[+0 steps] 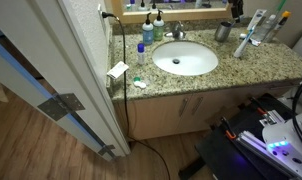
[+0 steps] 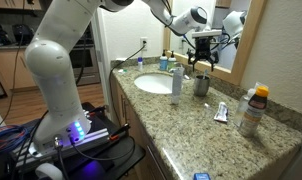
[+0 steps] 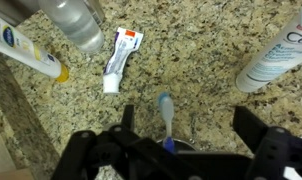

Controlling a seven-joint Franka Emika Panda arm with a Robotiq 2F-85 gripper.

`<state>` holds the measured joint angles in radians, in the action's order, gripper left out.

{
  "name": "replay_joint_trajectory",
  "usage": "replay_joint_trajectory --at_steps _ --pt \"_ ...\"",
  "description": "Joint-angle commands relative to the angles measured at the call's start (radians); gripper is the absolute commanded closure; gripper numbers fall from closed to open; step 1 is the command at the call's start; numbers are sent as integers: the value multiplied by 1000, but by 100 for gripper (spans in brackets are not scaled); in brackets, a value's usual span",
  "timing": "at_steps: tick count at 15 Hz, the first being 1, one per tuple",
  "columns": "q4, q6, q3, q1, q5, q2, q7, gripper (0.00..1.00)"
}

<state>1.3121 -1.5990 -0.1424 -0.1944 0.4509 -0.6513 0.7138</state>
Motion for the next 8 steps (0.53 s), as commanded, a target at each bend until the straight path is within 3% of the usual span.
replay_joint_trajectory --at_steps 1,8 --pt "-12 6 9 -12 -7 -14 -1 0" --pt "-50 14 18 -35 -55 -63 -3 0"
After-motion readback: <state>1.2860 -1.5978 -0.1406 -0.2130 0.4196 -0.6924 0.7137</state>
